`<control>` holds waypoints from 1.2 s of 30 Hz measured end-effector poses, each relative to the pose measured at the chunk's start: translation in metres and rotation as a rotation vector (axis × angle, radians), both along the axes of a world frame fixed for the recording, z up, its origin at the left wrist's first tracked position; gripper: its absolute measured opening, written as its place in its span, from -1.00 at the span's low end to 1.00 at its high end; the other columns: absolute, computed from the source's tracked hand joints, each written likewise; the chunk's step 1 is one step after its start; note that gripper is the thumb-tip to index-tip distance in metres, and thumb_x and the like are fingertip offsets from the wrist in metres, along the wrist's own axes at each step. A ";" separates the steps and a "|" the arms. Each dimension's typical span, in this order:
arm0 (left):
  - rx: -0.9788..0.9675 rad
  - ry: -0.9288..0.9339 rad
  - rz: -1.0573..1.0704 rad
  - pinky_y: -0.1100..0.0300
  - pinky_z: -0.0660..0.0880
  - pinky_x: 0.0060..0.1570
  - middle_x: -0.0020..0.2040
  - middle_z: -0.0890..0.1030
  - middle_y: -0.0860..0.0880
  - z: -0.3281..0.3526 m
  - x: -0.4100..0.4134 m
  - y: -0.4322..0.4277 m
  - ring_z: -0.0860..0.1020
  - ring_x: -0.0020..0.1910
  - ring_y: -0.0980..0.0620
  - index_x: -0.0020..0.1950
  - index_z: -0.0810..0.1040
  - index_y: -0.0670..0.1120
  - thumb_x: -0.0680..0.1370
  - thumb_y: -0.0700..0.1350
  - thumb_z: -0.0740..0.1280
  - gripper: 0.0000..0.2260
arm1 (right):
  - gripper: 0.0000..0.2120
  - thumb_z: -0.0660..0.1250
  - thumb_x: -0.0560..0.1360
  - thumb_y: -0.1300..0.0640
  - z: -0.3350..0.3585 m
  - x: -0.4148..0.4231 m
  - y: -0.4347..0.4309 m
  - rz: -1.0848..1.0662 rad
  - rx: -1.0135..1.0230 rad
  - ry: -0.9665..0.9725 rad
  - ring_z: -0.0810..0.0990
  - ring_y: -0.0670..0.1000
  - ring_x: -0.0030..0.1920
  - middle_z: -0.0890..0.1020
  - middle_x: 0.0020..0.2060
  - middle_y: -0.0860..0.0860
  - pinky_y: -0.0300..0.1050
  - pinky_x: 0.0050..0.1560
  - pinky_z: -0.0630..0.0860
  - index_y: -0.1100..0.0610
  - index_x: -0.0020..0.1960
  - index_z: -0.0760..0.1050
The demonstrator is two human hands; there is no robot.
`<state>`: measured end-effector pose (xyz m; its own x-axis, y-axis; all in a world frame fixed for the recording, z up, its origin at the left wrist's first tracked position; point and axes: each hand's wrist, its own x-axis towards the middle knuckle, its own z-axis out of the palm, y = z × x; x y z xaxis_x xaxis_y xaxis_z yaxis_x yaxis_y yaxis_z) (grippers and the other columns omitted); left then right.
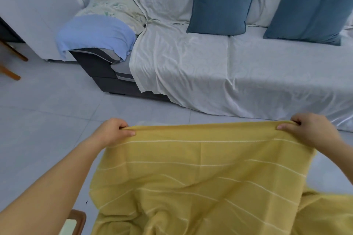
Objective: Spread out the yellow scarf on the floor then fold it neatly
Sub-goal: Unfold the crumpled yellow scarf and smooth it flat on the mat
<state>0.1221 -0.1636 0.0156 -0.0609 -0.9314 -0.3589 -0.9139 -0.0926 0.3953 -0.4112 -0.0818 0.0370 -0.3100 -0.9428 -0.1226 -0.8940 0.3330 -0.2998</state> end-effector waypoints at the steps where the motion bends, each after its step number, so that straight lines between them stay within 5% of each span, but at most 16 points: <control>1: -0.001 -0.003 0.035 0.15 0.37 -0.28 -0.36 0.53 0.01 -0.004 0.002 -0.007 0.49 -0.32 0.01 -0.30 0.55 -0.08 0.41 0.00 0.47 -0.80 | -0.52 0.39 0.32 -0.25 -0.007 -0.008 -0.001 0.001 0.010 0.019 0.47 0.06 -0.38 0.48 -0.51 0.06 -0.05 -0.37 0.40 0.11 -0.47 0.36; 10: -0.281 -0.475 0.122 0.07 0.38 -0.10 -0.17 0.59 -0.06 -0.055 -0.006 -0.054 0.50 -0.04 -0.14 -0.21 0.54 0.02 0.40 0.25 0.38 -0.71 | -0.56 0.25 0.43 -0.31 -0.112 -0.039 -0.010 -0.046 0.224 0.195 0.49 0.03 -0.29 0.52 -0.36 -0.03 -0.13 -0.36 0.36 0.04 -0.36 0.45; 14: -0.318 -0.439 0.151 0.01 0.39 0.00 0.04 0.56 -0.15 -0.078 -0.025 -0.060 0.44 0.10 -0.19 0.04 0.58 -0.05 0.41 0.16 0.42 -0.66 | -0.59 0.27 0.44 -0.28 -0.136 -0.038 -0.012 -0.134 0.264 0.218 0.50 0.12 -0.25 0.53 -0.32 0.03 -0.07 -0.24 0.45 0.05 -0.32 0.48; 16: -0.337 -0.386 0.141 -0.04 0.37 0.08 0.16 0.50 -0.18 -0.090 -0.037 -0.055 0.41 0.16 -0.21 0.20 0.50 -0.08 0.43 0.13 0.41 -0.57 | -0.57 0.23 0.44 -0.31 -0.144 -0.025 -0.011 -0.111 0.197 0.311 0.53 0.18 -0.04 0.58 -0.09 0.10 0.00 -0.05 0.43 0.05 -0.07 0.57; 18: -0.346 -0.306 0.084 -0.06 0.36 0.14 0.23 0.46 -0.18 -0.105 -0.050 -0.040 0.39 0.21 -0.22 0.28 0.43 -0.11 0.45 0.15 0.37 -0.49 | -0.41 0.20 0.43 -0.32 -0.150 0.003 -0.009 -0.072 0.096 0.316 0.45 0.23 0.19 0.51 0.19 0.16 0.11 0.16 0.33 0.08 0.24 0.48; 22: -0.234 -0.204 -0.049 -0.06 0.18 0.39 0.49 0.20 -0.14 -0.133 -0.079 0.014 0.15 0.46 -0.12 0.47 0.18 -0.14 0.49 0.32 0.08 -0.29 | -0.15 -0.15 0.38 -0.50 -0.149 0.092 0.007 0.164 0.086 0.195 0.37 0.20 0.34 0.38 0.38 0.15 0.18 0.30 0.27 0.04 0.40 0.34; 26: 0.013 -0.290 -0.209 -0.20 -0.10 0.43 0.53 -0.25 0.03 -0.161 -0.092 0.062 -0.23 0.50 -0.11 0.52 -0.21 0.09 0.33 0.52 -0.27 -0.14 | -0.06 -0.53 0.18 -0.55 -0.168 0.167 0.029 0.405 0.260 0.105 -0.10 0.14 0.52 -0.11 0.53 -0.01 0.22 0.44 -0.08 -0.20 0.48 -0.21; 29: 0.107 -0.342 -0.220 -0.34 -0.18 0.35 0.45 -0.42 0.09 -0.179 -0.090 0.070 -0.37 0.45 -0.15 0.44 -0.36 0.22 0.31 0.54 -0.20 -0.20 | -0.13 -0.51 0.11 -0.59 -0.195 0.181 0.034 0.401 0.338 0.108 -0.35 0.15 0.48 -0.40 0.43 -0.10 0.29 0.41 -0.22 -0.32 0.38 -0.44; 36: 0.105 -0.257 -0.163 -0.31 -0.25 0.36 0.49 -0.37 0.07 -0.171 -0.088 0.075 -0.35 0.46 -0.13 0.48 -0.31 0.20 0.34 0.53 -0.12 -0.17 | -0.18 -0.39 0.20 -0.58 -0.197 0.180 0.036 0.390 0.341 0.147 -0.35 0.17 0.47 -0.44 0.40 -0.05 0.33 0.40 -0.23 -0.30 0.36 -0.50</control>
